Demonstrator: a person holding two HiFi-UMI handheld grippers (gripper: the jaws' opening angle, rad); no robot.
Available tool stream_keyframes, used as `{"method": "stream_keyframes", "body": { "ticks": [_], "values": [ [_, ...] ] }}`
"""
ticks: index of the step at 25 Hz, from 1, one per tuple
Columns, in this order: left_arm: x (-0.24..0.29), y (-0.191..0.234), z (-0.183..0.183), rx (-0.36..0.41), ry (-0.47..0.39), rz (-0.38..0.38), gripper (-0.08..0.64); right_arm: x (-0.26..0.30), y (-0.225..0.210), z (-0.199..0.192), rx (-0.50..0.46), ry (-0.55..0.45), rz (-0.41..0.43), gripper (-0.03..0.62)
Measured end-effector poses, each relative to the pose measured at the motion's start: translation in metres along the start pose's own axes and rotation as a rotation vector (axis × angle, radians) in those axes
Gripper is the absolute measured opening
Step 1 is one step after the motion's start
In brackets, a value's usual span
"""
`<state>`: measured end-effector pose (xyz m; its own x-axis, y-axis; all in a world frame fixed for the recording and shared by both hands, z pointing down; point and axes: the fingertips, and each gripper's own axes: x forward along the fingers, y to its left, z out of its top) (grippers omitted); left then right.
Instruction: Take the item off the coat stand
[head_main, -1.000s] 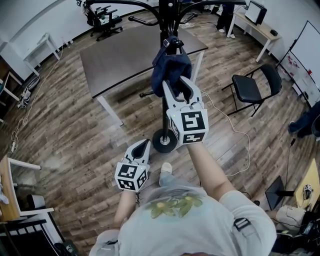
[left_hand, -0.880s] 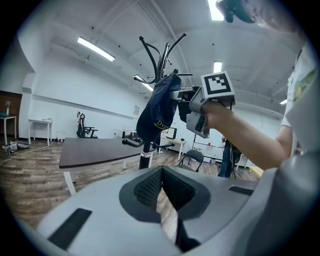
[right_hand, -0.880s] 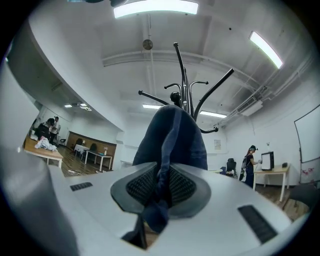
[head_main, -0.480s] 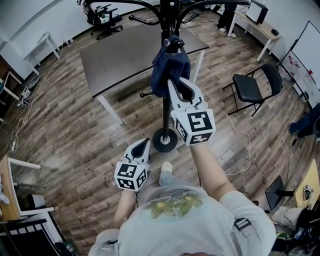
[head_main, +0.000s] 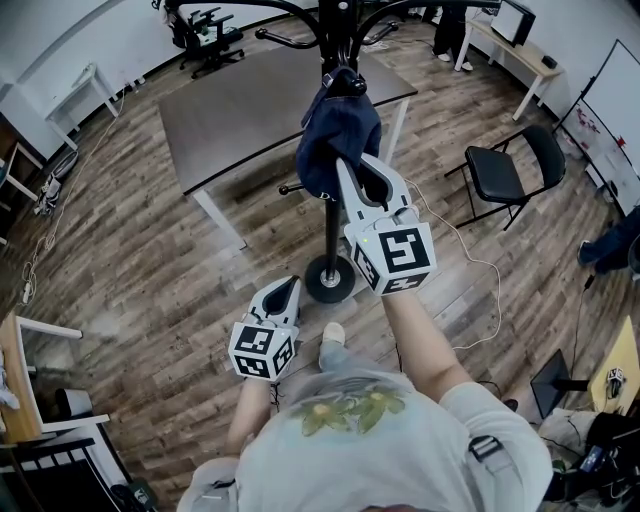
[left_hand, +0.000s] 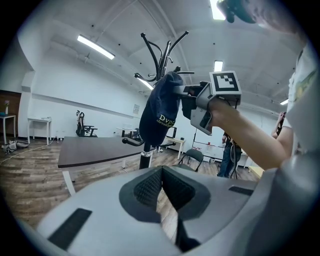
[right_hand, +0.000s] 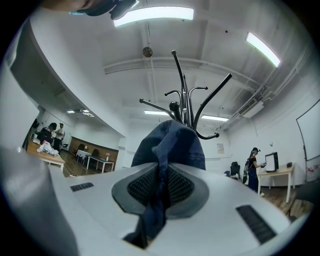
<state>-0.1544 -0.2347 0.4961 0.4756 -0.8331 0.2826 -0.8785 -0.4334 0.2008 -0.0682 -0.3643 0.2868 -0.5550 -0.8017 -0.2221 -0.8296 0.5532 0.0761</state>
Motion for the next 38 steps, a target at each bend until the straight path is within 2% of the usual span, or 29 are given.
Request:
{"method": "stream_keyframes", "body": {
  "ticks": [18, 38],
  "values": [
    [0.003, -0.005, -0.005, -0.001, 0.011, -0.005, 0.015, -0.014, 0.002, 0.027, -0.041, -0.082, 0.009, 0.043],
    [0.006, -0.021, -0.010, 0.008, 0.025, -0.022, 0.015, -0.039, 0.006, 0.050, -0.036, -0.138, 0.030, 0.043]
  ]
}}
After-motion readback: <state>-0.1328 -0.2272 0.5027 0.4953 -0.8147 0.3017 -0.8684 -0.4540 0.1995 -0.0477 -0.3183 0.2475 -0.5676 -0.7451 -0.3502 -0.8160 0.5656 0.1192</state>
